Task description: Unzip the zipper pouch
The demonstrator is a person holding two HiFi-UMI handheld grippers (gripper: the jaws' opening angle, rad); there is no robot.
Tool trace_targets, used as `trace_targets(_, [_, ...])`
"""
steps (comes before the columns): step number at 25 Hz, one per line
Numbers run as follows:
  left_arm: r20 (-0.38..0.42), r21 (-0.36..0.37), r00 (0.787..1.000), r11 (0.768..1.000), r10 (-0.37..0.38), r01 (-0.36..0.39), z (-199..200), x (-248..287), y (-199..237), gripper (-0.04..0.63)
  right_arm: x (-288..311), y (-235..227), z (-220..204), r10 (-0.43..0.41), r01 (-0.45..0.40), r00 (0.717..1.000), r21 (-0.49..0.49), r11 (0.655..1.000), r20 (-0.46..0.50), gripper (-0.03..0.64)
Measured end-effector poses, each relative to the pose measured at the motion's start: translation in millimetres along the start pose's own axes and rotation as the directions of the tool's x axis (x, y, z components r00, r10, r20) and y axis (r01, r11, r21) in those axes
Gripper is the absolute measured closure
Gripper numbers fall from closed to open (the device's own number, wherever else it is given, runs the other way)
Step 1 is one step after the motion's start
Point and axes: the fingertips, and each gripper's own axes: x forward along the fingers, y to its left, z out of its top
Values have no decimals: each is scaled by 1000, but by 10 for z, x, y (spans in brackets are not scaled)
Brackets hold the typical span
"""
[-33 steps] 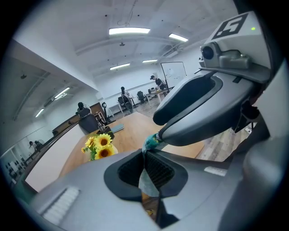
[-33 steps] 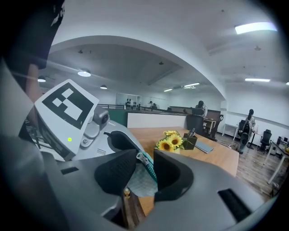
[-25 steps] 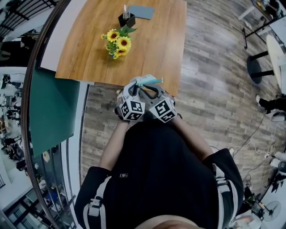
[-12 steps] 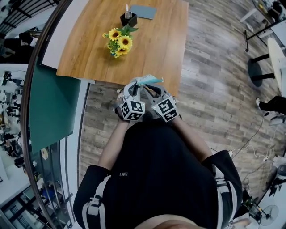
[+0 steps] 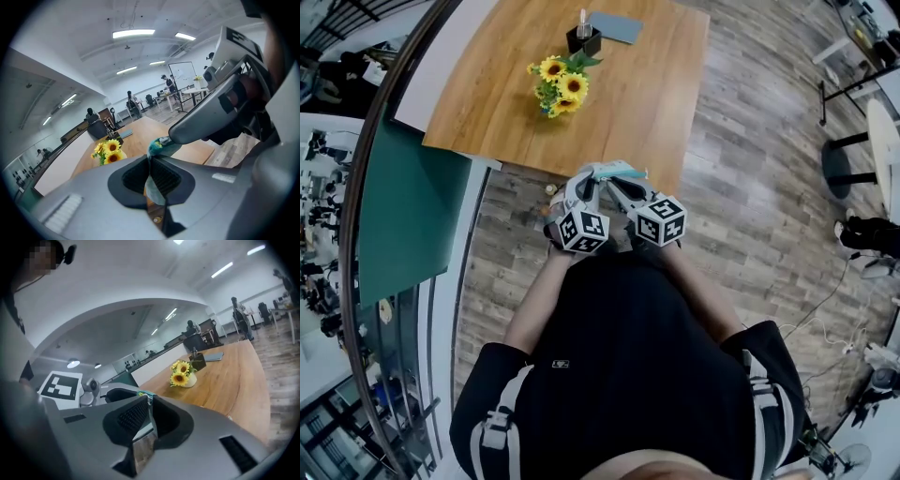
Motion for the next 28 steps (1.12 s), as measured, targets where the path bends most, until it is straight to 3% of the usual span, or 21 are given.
trace_targets(3, [-1, 15, 1000, 1000, 8, -8, -2, 2, 16, 584, 25, -15, 2, 30, -31, 999, 85, 996, 14, 577])
trace_targets(11, [-3, 37, 1000, 999, 22, -21, -10, -33, 27, 583, -20, 43, 18, 106, -110, 994, 195, 975, 32, 600])
trace_targets(21, [-12, 91, 1000, 996, 11, -10, -39, -18, -53, 583, 6, 81, 47, 145, -153, 988, 237, 959, 53, 597])
trace_targets(28, [-12, 64, 1000, 998, -2, 3, -48, -25, -59, 584, -3, 45, 25, 110, -113, 994, 209, 971, 29, 609])
